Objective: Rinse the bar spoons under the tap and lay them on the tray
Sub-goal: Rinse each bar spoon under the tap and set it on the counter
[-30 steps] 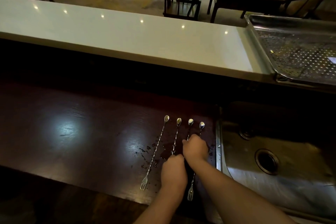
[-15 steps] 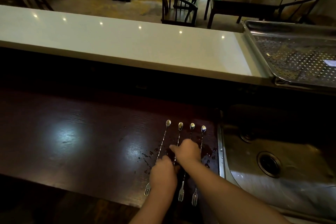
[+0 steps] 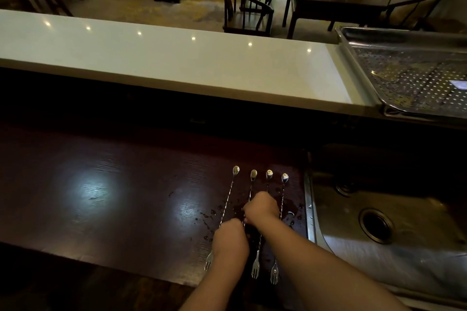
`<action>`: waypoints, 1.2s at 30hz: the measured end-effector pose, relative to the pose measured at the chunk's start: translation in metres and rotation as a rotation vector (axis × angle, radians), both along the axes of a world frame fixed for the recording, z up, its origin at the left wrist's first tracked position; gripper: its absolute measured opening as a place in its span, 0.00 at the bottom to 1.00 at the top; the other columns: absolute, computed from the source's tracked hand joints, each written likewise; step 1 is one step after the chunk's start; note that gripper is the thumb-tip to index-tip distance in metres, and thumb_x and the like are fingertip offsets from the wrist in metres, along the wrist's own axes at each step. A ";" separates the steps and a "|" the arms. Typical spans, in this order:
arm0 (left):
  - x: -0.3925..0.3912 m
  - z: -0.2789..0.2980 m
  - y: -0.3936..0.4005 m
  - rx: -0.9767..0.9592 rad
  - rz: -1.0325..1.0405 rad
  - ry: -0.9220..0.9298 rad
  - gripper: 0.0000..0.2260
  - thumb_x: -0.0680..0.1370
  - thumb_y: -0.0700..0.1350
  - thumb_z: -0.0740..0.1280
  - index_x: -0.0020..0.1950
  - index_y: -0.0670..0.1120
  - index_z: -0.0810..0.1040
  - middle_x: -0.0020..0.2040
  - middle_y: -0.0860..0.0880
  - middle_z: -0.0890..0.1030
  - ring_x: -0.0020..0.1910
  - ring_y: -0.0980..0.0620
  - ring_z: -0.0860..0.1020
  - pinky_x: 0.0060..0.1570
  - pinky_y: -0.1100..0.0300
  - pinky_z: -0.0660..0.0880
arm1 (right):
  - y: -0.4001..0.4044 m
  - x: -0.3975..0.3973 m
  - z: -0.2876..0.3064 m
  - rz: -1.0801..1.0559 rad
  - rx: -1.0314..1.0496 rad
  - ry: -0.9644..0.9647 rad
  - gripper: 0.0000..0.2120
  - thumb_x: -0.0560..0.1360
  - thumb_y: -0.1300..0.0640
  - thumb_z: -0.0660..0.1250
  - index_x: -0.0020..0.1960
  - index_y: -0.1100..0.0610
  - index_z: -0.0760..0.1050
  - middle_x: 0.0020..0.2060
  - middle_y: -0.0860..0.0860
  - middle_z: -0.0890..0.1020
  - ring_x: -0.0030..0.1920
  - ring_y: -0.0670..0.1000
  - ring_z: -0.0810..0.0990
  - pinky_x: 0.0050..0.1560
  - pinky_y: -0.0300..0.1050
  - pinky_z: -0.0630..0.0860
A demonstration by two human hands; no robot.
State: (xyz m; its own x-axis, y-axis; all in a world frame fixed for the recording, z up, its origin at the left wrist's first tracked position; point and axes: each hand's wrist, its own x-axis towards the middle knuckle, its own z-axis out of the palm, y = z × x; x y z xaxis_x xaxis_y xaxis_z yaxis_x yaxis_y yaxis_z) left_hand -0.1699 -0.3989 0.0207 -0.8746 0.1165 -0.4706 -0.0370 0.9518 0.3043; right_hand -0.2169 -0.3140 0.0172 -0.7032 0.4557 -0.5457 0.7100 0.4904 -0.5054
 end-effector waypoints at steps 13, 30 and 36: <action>-0.004 0.010 0.006 0.016 -0.029 0.101 0.08 0.78 0.39 0.60 0.54 0.41 0.75 0.54 0.42 0.81 0.53 0.44 0.79 0.51 0.54 0.75 | 0.011 0.001 0.015 -0.031 -0.031 0.104 0.07 0.74 0.60 0.65 0.47 0.62 0.79 0.46 0.59 0.85 0.47 0.59 0.85 0.50 0.51 0.82; 0.007 0.058 0.137 -0.138 -0.519 0.391 0.10 0.77 0.38 0.59 0.52 0.43 0.78 0.53 0.44 0.79 0.53 0.41 0.80 0.48 0.51 0.76 | 0.179 0.060 0.038 -0.658 -0.518 0.416 0.16 0.73 0.65 0.70 0.28 0.59 0.70 0.23 0.55 0.75 0.20 0.51 0.74 0.30 0.44 0.73; 0.026 0.059 0.196 -0.177 -0.653 0.440 0.11 0.76 0.38 0.59 0.53 0.46 0.80 0.53 0.47 0.78 0.52 0.43 0.80 0.45 0.52 0.76 | 0.253 0.099 0.038 -0.893 -0.743 0.510 0.12 0.76 0.64 0.68 0.35 0.62 0.72 0.27 0.56 0.77 0.17 0.46 0.74 0.20 0.36 0.69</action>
